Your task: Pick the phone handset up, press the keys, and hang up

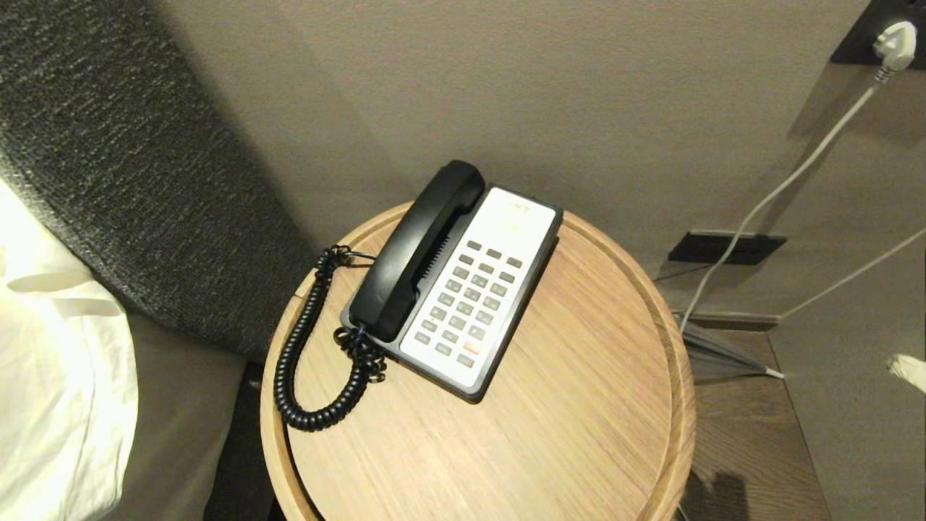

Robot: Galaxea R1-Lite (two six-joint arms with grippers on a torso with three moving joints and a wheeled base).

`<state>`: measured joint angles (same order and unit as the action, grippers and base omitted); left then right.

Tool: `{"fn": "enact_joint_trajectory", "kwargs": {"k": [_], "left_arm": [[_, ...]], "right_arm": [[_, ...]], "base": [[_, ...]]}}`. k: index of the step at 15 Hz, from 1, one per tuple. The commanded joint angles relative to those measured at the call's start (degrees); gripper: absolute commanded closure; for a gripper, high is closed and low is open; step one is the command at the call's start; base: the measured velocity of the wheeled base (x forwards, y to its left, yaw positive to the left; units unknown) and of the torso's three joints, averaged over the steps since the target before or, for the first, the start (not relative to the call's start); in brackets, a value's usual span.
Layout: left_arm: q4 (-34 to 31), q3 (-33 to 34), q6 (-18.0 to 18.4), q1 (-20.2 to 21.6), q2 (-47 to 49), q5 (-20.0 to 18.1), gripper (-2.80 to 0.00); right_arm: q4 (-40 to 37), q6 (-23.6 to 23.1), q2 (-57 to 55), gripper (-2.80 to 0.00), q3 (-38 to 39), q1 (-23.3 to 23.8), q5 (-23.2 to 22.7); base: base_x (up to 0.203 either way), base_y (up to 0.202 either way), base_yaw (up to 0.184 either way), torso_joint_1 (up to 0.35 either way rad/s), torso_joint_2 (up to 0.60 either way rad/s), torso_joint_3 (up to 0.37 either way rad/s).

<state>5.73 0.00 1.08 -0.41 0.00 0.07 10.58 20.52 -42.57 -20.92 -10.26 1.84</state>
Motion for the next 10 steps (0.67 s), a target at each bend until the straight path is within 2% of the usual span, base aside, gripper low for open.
{"fn": "enact_joint_trajectory", "kwargs": {"k": [1,3,6,7,8,9,10], "left_arm": [[0.07,2.29,-0.02,-0.02,0.00,0.01,0.00],[0.07,2.29,0.02,-0.02,0.00,0.01,0.00],[0.07,2.29,-0.01,-0.02,0.00,0.01,0.00],[0.07,2.29,-0.02,-0.02,0.00,0.01,0.00],[0.07,2.29,-0.02,-0.02,0.00,0.01,0.00],[0.07,2.29,-0.03,-0.02,0.00,0.01,0.00],[0.07,2.29,-0.03,-0.02,0.00,0.01,0.00]], "right_arm": [[-0.36,-4.87,19.24,0.00,8.89,5.30,-8.00],[-2.02,-8.66,29.37,0.00,15.62,7.61,-11.74],[-11.67,-11.92,39.95,0.00,17.50,9.79,-14.35],[-12.62,-15.13,41.46,0.00,17.77,10.11,-13.12],[-12.08,-18.60,41.89,0.00,18.25,10.25,-9.02],[-11.56,-19.70,42.05,0.00,18.58,10.29,-7.16],[-11.57,-16.37,42.10,0.00,18.67,10.31,-6.62]], "base": [[0.000,0.000,0.000,0.000,0.00,0.000],[0.000,0.000,0.000,0.000,0.00,0.000],[0.000,0.000,0.000,0.000,0.00,0.000],[0.000,0.000,0.000,0.000,0.00,0.000],[0.000,0.000,0.000,0.000,0.00,0.000],[0.000,0.000,0.000,0.000,0.00,0.000],[0.000,0.000,0.000,0.000,0.00,0.000]]}}
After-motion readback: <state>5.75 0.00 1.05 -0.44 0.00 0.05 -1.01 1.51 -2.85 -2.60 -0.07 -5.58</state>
